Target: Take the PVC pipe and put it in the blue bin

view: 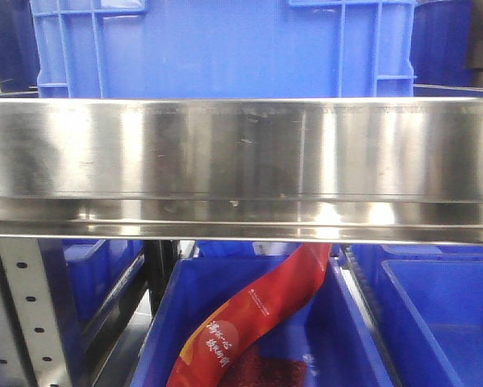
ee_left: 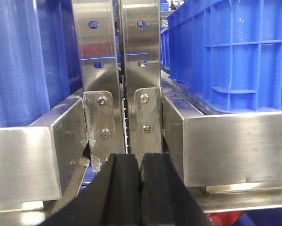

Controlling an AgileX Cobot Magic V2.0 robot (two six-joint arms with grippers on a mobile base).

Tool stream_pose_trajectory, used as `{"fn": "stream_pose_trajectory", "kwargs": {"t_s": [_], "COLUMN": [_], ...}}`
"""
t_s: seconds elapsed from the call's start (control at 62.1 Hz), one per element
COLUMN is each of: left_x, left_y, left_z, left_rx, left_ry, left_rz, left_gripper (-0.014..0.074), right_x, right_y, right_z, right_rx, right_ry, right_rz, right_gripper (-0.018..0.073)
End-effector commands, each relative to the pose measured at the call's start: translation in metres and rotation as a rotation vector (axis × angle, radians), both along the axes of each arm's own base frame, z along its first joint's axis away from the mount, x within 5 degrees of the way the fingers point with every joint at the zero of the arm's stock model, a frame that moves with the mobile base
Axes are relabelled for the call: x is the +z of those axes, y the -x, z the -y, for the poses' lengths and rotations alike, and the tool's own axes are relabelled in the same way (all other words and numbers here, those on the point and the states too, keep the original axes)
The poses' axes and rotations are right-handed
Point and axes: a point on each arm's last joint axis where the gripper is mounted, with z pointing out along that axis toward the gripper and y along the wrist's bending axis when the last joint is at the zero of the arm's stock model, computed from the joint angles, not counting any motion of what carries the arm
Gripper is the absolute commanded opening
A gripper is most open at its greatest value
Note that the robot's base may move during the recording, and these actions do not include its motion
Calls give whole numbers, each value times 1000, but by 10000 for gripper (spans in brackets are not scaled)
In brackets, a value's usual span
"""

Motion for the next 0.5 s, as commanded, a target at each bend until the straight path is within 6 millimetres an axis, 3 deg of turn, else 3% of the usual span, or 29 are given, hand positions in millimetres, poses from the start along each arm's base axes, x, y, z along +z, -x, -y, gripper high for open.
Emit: {"fn": "stream_pose_trajectory", "kwargs": {"t_s": [0.0, 0.483], "left_x": [2, 2], "left_y": [0, 0], "left_z": [0, 0], "left_rx": [4, 4], "left_ry": [9, 9], "left_rz": [17, 17], "left_gripper": [-111, -111], "right_x": [1, 1], "right_y": [1, 1], "right_z": [1, 1], "right_rx": [-10, -10], "right_ry": [10, 10], "right_rz": [18, 18], "right_gripper": [-163, -163]}}
